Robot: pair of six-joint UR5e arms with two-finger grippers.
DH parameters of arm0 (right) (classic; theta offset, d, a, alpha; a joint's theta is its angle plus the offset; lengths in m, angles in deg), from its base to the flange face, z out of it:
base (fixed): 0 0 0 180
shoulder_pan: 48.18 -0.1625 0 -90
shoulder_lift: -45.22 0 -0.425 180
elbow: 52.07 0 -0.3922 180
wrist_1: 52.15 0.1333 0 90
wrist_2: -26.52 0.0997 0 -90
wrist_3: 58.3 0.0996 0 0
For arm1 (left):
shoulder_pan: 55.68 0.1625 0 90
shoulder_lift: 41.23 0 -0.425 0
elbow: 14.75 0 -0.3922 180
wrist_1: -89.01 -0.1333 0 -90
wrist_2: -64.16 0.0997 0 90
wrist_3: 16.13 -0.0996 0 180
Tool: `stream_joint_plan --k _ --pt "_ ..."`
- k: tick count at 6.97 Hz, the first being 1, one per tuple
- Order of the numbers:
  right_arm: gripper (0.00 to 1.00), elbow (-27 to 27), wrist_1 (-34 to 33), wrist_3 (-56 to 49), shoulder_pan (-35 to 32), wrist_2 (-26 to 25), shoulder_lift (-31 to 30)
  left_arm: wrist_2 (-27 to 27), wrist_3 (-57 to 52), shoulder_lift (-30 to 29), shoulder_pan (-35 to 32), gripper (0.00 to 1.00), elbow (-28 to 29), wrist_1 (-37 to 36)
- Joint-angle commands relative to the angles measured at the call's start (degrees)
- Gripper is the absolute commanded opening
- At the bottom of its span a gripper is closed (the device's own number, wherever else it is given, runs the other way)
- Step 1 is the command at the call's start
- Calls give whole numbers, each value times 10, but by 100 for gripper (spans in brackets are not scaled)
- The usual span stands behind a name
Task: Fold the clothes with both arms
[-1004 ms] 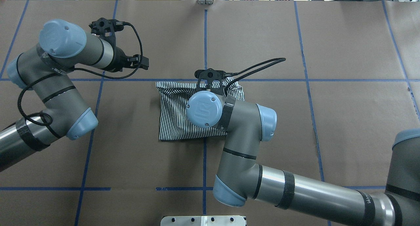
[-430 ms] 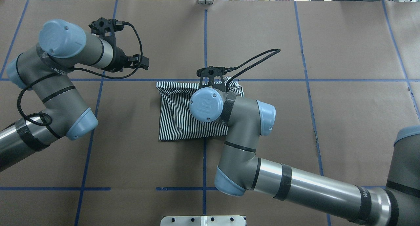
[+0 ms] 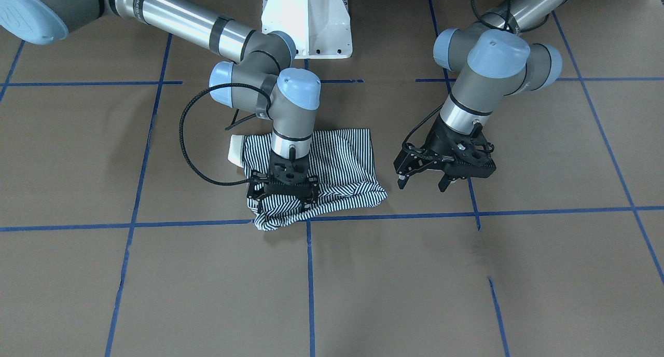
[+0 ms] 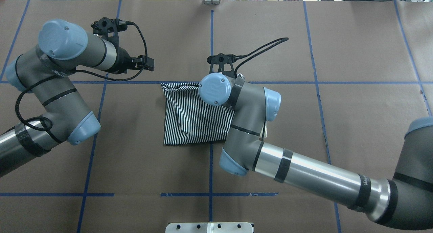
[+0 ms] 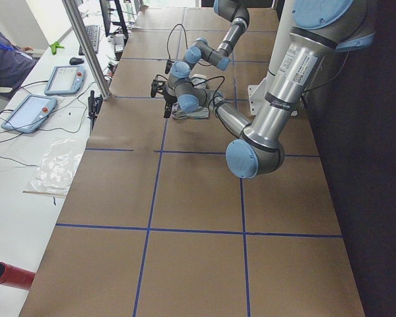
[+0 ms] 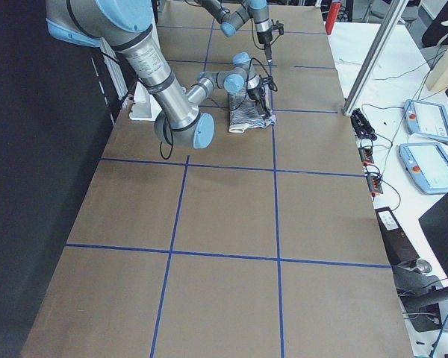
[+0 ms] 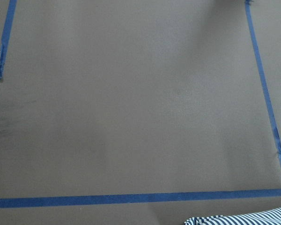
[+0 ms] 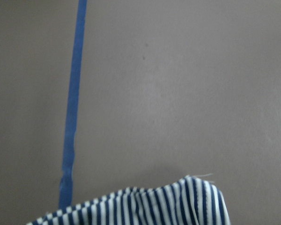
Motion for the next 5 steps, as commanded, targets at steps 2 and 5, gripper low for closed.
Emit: stream_joint_plan --k 2,5 --pt "100 45 2 -34 -89 112 57 2 27 -6 6 100 5 -4" --pt "100 -29 -3 -47 -107 159 13 98 103 -54 121 100 7 -80"
